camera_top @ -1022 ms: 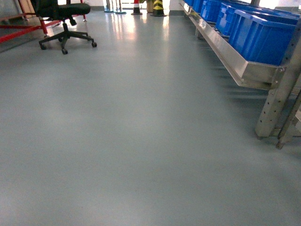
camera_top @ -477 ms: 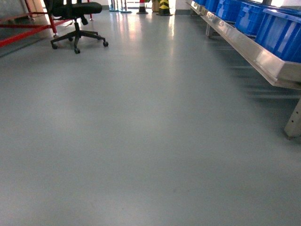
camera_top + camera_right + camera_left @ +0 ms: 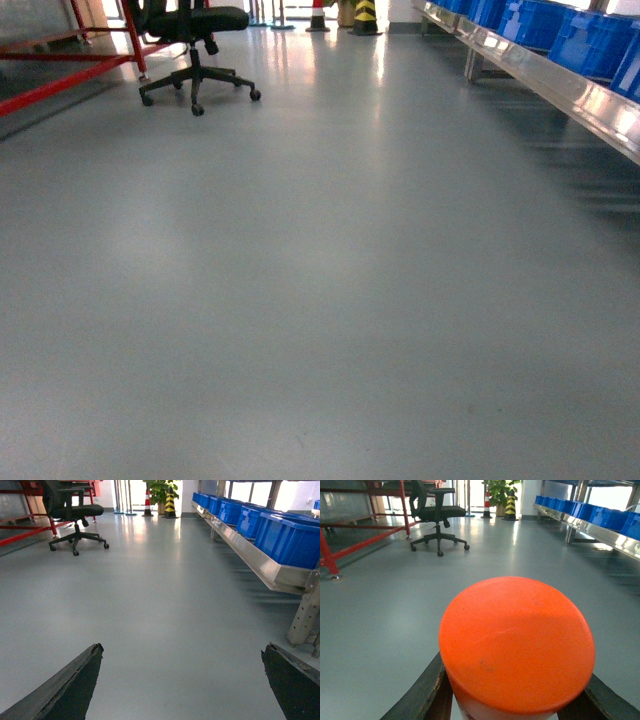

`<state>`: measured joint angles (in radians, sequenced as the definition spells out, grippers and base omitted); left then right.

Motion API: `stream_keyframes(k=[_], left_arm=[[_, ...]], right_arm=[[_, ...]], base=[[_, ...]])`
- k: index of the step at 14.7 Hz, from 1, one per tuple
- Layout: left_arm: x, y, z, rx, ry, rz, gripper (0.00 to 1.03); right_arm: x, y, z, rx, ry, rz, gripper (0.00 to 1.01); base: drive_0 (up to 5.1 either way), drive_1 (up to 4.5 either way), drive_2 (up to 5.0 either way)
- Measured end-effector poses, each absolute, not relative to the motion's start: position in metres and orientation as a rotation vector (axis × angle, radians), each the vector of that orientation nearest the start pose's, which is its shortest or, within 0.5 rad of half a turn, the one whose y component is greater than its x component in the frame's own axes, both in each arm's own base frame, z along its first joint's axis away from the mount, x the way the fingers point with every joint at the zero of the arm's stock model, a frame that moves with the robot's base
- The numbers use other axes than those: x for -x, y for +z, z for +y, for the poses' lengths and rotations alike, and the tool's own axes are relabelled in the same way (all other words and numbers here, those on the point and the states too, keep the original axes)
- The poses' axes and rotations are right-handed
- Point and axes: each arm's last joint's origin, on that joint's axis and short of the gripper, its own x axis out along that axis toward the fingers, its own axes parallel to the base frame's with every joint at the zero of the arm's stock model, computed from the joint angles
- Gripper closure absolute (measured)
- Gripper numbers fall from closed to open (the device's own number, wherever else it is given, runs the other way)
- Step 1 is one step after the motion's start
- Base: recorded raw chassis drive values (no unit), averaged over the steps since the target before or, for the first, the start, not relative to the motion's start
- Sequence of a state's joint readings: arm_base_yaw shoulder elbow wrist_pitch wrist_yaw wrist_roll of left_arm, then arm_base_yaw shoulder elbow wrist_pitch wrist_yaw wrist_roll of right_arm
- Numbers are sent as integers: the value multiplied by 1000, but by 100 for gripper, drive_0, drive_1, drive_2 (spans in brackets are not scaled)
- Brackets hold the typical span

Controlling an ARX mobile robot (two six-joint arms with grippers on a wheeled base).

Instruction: Pick capacitor and pack into box

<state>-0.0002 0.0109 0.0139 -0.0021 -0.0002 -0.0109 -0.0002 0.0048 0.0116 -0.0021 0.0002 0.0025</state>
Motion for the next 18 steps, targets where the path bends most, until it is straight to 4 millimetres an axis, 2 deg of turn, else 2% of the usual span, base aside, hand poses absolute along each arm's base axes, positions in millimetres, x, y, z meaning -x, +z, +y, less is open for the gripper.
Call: stream_keyframes(k=[18], left_arm=[[-98, 167, 0, 11, 1, 3, 59]], right_arm=[[-97, 167, 0, -2, 0, -3, 3]], base=[[-502, 244, 244]])
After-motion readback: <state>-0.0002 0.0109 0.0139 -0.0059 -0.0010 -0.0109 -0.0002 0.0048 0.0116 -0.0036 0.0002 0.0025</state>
